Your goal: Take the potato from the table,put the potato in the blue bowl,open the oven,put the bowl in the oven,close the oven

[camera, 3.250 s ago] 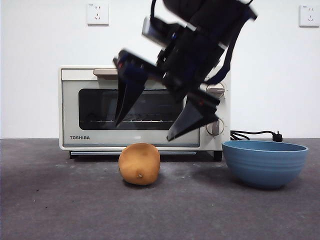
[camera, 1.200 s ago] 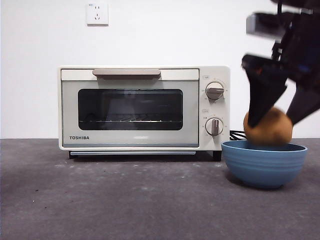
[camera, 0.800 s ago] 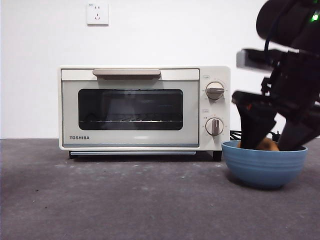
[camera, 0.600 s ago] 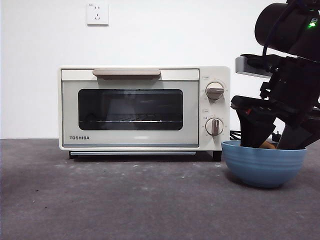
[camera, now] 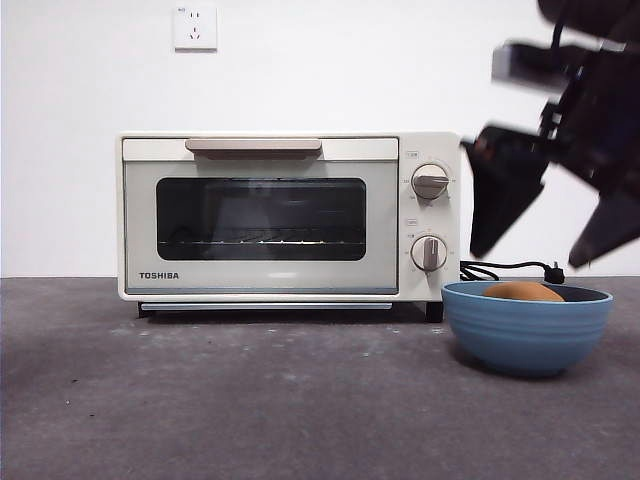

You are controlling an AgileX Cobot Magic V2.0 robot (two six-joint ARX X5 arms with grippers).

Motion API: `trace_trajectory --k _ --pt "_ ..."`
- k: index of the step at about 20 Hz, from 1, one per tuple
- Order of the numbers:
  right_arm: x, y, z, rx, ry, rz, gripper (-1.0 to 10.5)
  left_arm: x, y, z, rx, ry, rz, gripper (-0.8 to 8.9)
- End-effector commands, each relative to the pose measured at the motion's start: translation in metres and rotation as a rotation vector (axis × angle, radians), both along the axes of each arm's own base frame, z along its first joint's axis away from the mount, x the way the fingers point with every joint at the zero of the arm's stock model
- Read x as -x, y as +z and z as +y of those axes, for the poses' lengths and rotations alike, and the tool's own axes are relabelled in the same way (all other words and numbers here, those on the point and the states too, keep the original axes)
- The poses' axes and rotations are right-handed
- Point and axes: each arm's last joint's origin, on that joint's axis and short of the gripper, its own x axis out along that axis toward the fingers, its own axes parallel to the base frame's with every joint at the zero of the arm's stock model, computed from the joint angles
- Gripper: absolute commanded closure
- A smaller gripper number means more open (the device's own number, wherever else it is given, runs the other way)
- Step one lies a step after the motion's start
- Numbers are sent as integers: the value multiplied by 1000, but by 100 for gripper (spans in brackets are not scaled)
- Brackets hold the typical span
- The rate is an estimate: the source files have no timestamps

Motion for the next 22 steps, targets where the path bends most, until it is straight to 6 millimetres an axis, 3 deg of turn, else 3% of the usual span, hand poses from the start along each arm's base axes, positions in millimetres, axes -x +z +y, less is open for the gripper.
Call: trace_trajectory --k 1,6,11,16,22 --pt "12 16 -4 -44 -5 -52 407 -13 2 -1 -9 -14 -3 821" --pt "51 54 -17 -233 20 -96 411 -63 6 -10 1 -70 -34 821" --pt "81 77 -27 -378 65 -146 411 -134 -6 -32 11 -104 -37 821" --pt "103 88 -36 -402 65 -199 412 -189 -31 -54 -16 -76 -46 821" --pt "115 88 -41 -397 59 -185 412 -235 -38 -74 -64 -53 -20 821"
